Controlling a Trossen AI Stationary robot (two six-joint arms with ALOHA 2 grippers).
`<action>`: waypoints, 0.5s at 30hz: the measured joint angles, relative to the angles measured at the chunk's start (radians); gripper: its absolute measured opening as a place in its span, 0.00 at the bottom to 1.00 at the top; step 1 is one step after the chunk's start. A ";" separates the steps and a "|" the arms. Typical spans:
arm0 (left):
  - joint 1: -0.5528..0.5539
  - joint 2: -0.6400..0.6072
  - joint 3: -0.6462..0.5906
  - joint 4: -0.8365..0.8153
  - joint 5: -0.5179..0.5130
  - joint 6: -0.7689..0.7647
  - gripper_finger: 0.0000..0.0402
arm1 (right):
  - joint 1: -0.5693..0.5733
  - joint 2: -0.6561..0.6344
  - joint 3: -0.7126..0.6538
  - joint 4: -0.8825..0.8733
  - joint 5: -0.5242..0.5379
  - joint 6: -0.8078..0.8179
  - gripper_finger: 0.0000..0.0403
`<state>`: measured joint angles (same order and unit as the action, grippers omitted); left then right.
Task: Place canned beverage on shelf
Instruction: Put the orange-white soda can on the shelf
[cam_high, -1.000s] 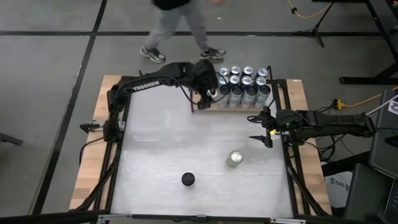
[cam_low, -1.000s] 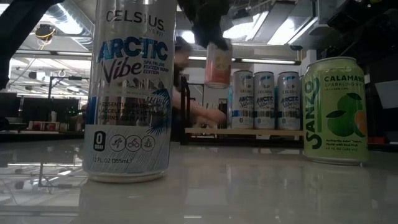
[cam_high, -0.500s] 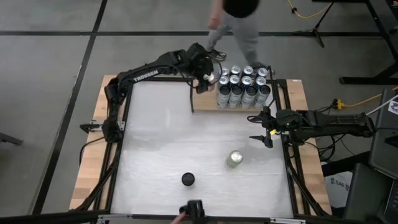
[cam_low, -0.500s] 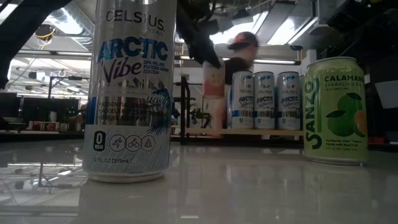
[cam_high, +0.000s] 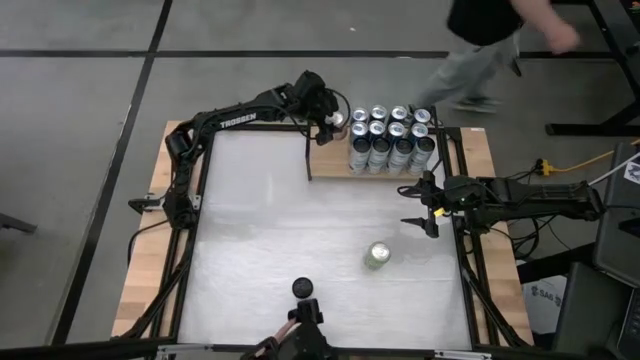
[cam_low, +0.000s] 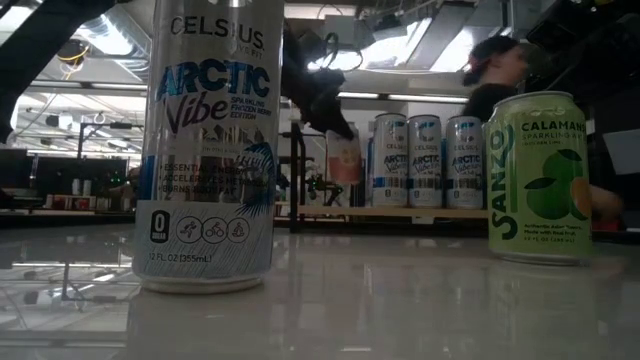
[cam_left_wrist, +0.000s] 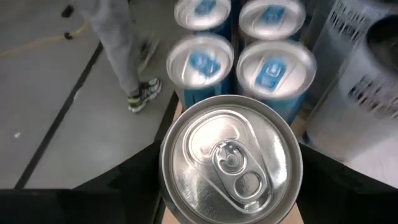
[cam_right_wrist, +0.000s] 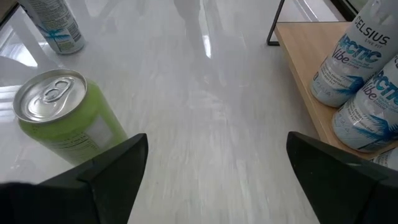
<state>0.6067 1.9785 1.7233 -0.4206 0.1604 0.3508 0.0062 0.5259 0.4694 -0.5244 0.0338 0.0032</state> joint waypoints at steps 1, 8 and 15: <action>0.002 0.000 -0.009 -0.001 0.000 0.000 0.69 | 0.000 0.000 0.000 0.000 0.000 0.000 0.92; 0.004 0.028 -0.037 0.010 0.017 -0.001 0.69 | 0.000 0.000 0.000 0.000 0.000 0.000 0.92; 0.004 0.045 -0.039 0.024 0.006 0.000 0.70 | 0.000 0.000 0.000 0.000 0.000 0.000 0.92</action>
<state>0.6103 2.0235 1.6848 -0.3966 0.1663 0.3508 0.0063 0.5255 0.4694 -0.5240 0.0338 0.0032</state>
